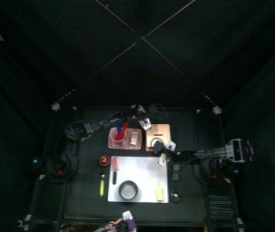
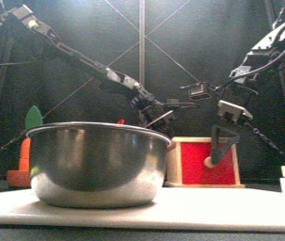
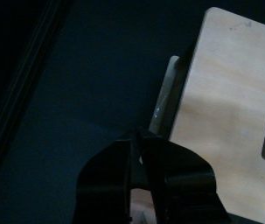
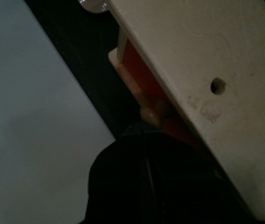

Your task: Close drawer

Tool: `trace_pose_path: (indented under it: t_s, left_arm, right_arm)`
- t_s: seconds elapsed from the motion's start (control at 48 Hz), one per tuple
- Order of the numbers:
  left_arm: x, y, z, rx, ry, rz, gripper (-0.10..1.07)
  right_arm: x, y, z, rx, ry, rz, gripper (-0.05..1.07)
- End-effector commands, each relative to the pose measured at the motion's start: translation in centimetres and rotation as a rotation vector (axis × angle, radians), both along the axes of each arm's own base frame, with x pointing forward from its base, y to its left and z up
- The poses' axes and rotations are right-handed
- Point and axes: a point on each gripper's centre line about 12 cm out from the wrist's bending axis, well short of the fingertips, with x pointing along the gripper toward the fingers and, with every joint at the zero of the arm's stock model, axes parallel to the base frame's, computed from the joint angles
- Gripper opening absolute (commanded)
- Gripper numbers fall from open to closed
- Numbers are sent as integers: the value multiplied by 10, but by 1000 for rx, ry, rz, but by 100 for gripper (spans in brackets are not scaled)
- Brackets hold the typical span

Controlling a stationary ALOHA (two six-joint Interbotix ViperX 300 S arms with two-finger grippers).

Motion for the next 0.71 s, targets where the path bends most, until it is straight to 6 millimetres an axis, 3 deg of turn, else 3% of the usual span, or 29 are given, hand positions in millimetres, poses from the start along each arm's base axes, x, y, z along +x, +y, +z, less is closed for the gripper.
trace_pose_path:
  t_s: [0.0,0.208,0.438,0.688]
  left_arm:
    - [1,-2,21,19,-38,-2,54]
    - [1,-1,21,19,-38,-1,54]
    - [0,1,23,24,-43,3,54]
    - [-3,3,44,54,-98,17,54]
  right_arm:
    - [4,-4,12,0,-45,-17,34]
    - [18,15,28,37,-122,30,34]
    - [28,20,38,41,-159,50,34]
    - [35,37,54,58,-220,105,34]
